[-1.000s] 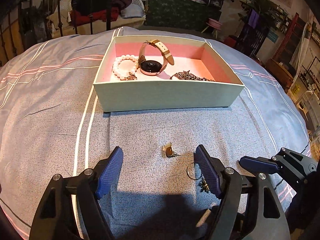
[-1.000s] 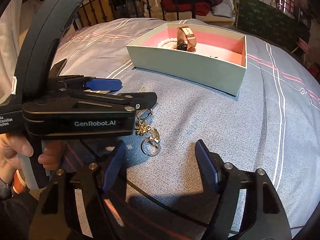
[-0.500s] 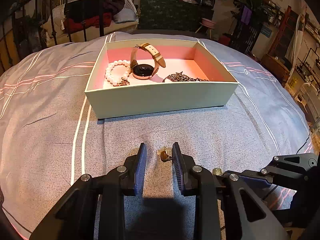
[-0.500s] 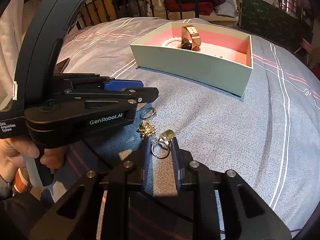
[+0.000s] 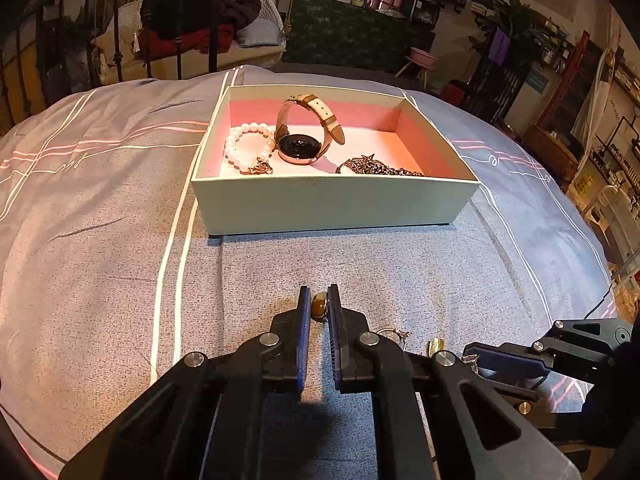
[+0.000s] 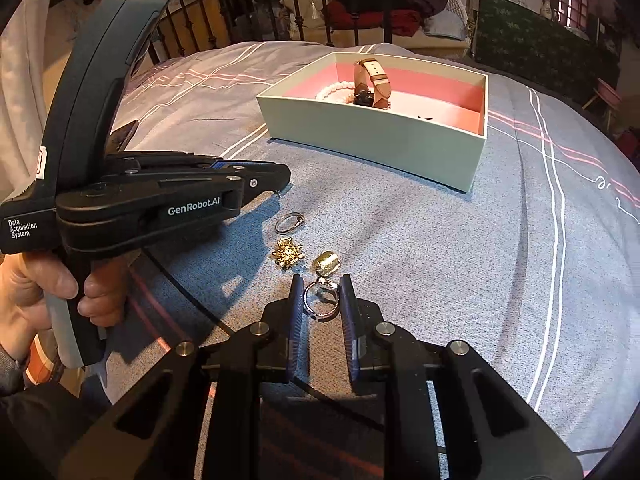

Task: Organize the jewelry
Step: 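Grasp the small gold charm with the left tool while the right tool grasps the silver ring, then lower both held pieces into the box and open both tools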

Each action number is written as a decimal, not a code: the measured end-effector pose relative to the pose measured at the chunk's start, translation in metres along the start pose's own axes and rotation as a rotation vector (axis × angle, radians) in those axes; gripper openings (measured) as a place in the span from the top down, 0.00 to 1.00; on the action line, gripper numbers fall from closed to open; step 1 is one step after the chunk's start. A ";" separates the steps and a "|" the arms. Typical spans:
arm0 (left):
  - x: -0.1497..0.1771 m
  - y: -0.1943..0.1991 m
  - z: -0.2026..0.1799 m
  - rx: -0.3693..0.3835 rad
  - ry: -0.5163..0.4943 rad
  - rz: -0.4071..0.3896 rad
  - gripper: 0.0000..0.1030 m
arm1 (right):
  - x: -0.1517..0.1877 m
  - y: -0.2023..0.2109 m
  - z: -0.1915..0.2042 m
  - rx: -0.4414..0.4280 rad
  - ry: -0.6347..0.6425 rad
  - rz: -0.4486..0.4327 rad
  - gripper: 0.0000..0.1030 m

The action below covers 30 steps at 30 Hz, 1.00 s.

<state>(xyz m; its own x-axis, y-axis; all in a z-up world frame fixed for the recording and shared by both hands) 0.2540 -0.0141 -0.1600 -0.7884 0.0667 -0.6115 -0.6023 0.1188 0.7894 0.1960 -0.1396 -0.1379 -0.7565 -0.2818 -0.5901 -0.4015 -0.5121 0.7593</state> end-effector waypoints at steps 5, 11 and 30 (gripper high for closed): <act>-0.009 0.011 0.007 0.004 0.030 -0.027 0.92 | -0.002 0.007 -0.004 0.004 -0.015 -0.022 0.81; -0.042 0.030 0.016 -0.001 0.049 -0.087 0.92 | -0.030 0.023 -0.006 0.021 0.019 -0.092 0.81; -0.131 0.027 -0.003 -0.026 0.025 -0.151 0.92 | -0.150 0.046 -0.046 0.111 0.063 -0.250 0.81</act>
Point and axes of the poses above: each gripper's, at about its wrist camera, not at the fingertips, and y roughly against the way its jaws point, z to its left, x to its underside, the point moved 7 cm from there along -y, roughly the way its jaws point, and after that the axes turned 9 degrees about -x, right-handed, at the moved point
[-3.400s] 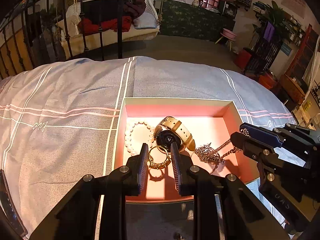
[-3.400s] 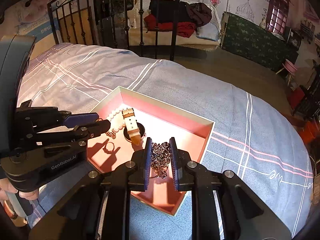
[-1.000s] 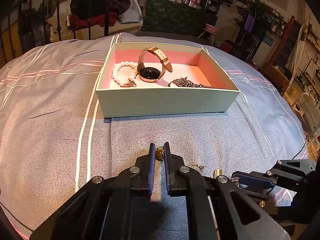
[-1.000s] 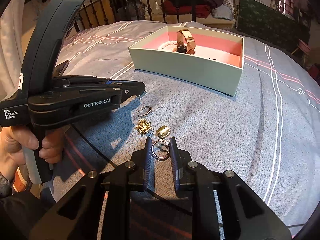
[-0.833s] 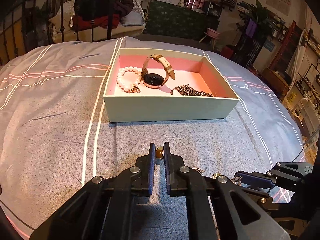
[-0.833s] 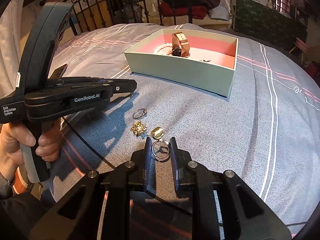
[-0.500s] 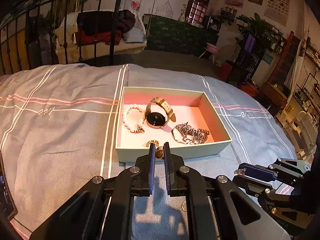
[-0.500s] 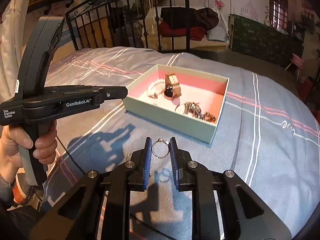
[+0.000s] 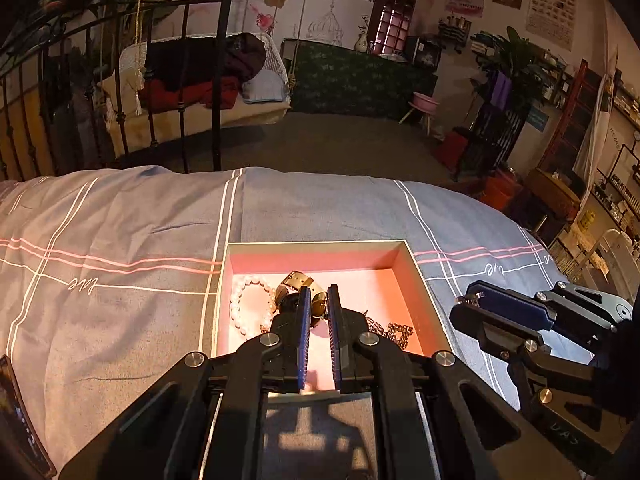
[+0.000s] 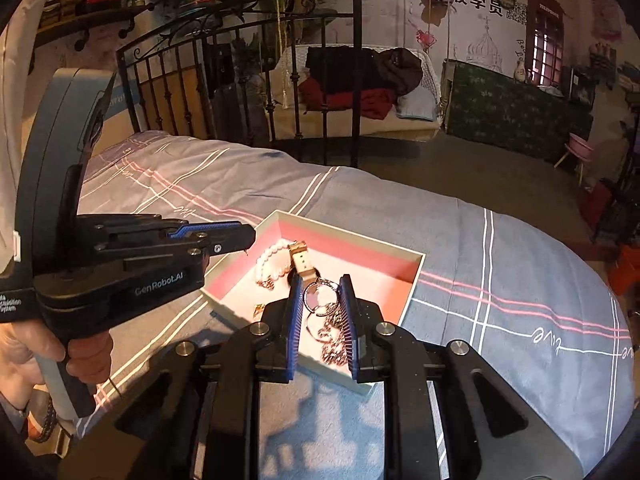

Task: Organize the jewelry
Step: 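Lower both held pieces into the box and open both tools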

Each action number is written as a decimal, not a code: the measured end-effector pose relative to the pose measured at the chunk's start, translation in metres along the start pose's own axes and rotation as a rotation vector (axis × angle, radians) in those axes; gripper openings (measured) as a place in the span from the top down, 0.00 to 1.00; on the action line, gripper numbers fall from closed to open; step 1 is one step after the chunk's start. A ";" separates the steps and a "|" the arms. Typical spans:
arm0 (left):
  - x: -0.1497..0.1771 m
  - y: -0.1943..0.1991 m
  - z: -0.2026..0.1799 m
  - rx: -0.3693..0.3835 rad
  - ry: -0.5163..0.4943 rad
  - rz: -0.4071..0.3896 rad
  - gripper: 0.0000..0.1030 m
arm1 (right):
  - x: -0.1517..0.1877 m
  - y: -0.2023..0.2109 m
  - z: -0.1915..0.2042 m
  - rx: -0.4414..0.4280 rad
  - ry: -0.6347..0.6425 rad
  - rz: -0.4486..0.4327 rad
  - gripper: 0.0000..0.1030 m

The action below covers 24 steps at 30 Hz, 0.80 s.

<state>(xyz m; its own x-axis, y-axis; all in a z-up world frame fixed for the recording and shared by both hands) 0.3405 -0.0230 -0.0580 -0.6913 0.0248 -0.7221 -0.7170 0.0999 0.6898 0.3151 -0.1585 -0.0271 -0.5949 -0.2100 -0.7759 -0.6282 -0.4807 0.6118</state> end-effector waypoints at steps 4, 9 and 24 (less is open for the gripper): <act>-0.016 -0.022 -0.001 -0.024 0.013 0.040 0.92 | -0.018 -0.020 -0.025 0.034 -0.056 0.011 0.81; -0.023 -0.043 0.002 -0.042 0.027 0.090 0.92 | -0.022 -0.036 -0.035 0.056 -0.066 0.050 0.81; 0.005 -0.069 -0.003 -0.055 -0.001 0.187 0.92 | 0.011 -0.073 -0.043 0.081 -0.069 0.176 0.81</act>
Point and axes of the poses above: each gripper's, at about its wrist camera, not at the fingertips, and y roughly against the way its jaws point, z to its left, x to its underside, the point moved 7 cm from there along -y, roughly the way its jaws point, and after that the axes turned 9 degrees about -x, right-handed, at the moved point
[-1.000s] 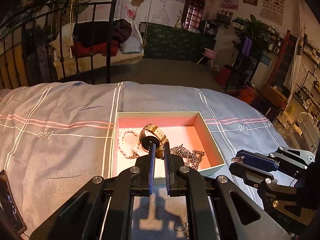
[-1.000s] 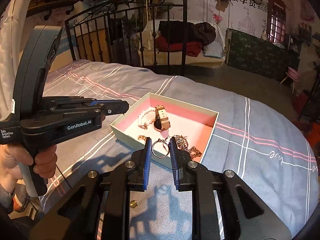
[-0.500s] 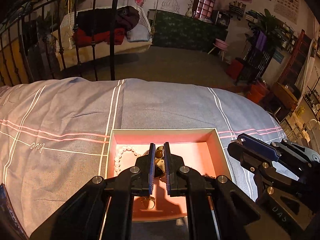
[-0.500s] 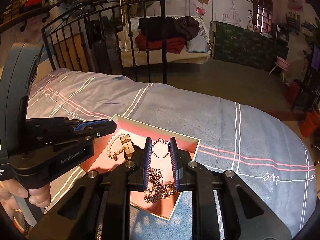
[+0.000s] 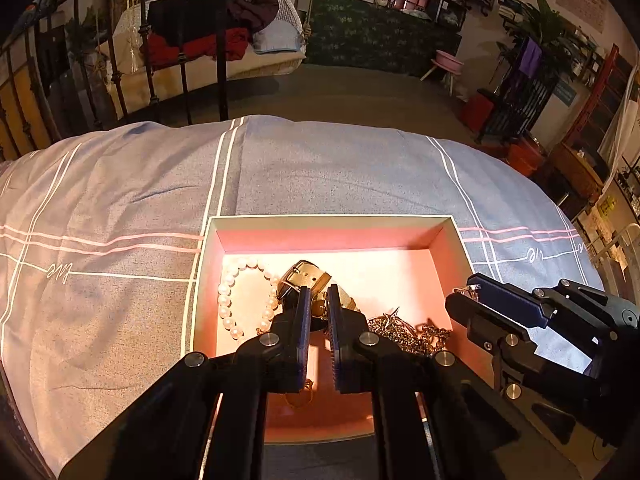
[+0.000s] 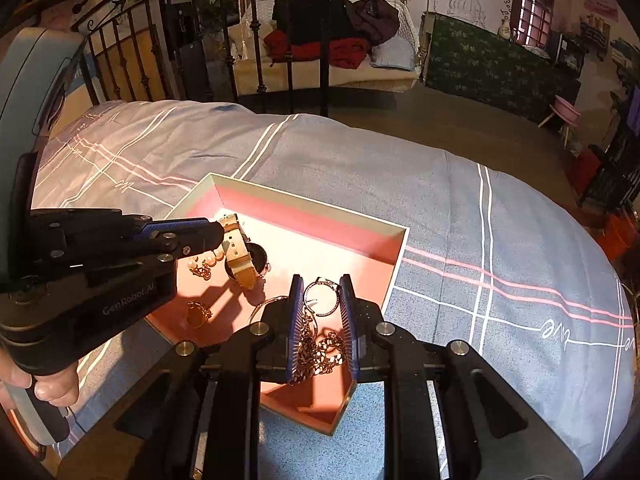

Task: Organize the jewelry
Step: 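Lower both held pieces into the box and open both tools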

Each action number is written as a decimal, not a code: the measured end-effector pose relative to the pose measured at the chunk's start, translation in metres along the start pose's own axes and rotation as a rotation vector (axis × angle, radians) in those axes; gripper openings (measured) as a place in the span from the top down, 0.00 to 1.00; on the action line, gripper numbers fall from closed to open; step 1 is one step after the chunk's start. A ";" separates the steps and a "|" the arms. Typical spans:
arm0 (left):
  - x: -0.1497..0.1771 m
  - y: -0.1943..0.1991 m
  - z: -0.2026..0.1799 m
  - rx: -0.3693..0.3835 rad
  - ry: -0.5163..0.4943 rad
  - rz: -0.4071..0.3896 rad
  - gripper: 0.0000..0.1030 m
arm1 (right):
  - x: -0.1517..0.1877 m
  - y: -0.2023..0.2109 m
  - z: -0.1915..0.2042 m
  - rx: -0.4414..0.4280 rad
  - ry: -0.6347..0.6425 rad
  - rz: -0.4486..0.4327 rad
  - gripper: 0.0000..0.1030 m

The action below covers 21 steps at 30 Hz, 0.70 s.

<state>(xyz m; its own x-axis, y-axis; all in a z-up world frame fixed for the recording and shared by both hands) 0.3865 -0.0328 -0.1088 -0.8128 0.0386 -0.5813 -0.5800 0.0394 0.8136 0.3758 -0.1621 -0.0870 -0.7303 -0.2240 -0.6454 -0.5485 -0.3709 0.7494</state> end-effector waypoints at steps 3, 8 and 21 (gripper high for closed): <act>0.000 -0.002 0.001 0.000 0.006 0.006 0.92 | 0.003 -0.002 0.001 -0.003 0.002 0.007 0.81; -0.002 0.000 0.000 0.000 0.005 0.002 0.92 | 0.005 -0.006 0.003 -0.007 0.006 0.016 0.81; -0.002 0.001 0.000 0.008 0.018 0.026 0.55 | 0.015 -0.004 0.004 -0.032 0.006 0.041 0.53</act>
Point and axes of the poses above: each gripper's, at about its wrist camera, not at the fingertips, and y roughly against the way its jaws point, z to its left, x to its underside, the point moved 7 cm from there along -y, roughly the way its jaws point, and after that the axes turned 9 degrees about -x, right-handed, at the moved point
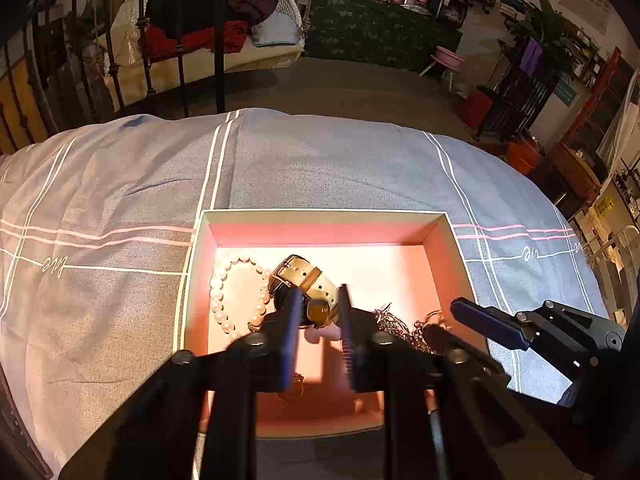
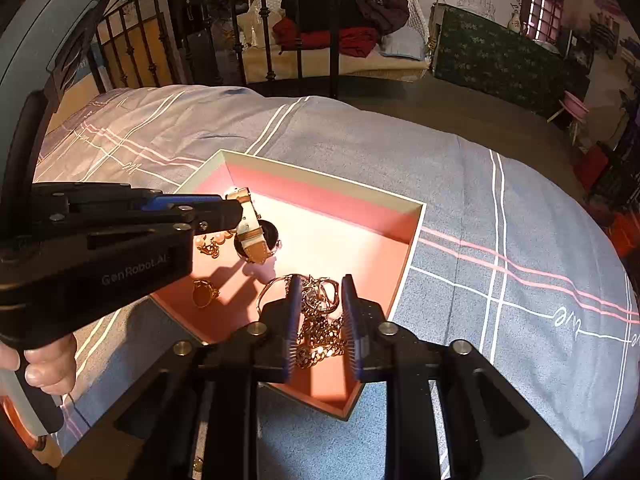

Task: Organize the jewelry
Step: 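Lower both held pieces into the box and open both tools, then withdraw both tools from the box toward the remaining charms and rings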

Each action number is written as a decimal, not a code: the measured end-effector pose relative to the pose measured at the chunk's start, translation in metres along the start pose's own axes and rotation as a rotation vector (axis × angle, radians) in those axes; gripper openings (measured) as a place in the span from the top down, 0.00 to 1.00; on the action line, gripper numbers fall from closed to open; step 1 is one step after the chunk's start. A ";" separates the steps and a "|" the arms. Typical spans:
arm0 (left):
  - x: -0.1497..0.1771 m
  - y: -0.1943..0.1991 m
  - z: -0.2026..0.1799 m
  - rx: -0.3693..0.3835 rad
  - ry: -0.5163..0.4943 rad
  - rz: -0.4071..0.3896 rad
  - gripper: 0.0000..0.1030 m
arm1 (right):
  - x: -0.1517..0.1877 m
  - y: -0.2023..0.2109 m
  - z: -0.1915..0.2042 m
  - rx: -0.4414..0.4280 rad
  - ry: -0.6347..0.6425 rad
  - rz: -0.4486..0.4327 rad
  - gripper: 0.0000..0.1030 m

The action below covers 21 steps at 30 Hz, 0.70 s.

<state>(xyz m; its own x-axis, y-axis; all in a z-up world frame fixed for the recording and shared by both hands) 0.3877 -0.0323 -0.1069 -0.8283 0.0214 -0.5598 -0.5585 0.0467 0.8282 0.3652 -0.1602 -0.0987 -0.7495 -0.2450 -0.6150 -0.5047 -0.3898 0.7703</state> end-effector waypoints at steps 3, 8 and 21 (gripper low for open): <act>0.001 0.019 0.003 0.019 0.011 -0.045 0.45 | 0.002 0.016 0.004 0.033 0.026 -0.050 0.23; 0.024 0.055 0.003 0.056 -0.031 -0.119 0.36 | 0.020 0.046 0.010 0.005 0.027 -0.090 0.23; 0.144 0.045 0.026 0.111 0.069 0.014 0.35 | 0.140 0.034 0.047 -0.077 0.041 0.102 0.23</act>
<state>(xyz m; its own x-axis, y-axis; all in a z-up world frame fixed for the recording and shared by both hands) 0.2447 -0.0014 -0.1510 -0.8391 -0.0453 -0.5421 -0.5419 0.1573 0.8256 0.2232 -0.1663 -0.1507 -0.7763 -0.3223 -0.5417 -0.3911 -0.4277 0.8149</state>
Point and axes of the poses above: each gripper's, at about its wrist camera, not at the fingertips, and y roughly against the way its jaws point, z to its left, x to its underside, the point moved 7 cm from there along -y, roughly the way its jaws point, and after that the axes turned 9 degrees about -x, right-handed, at the moved point
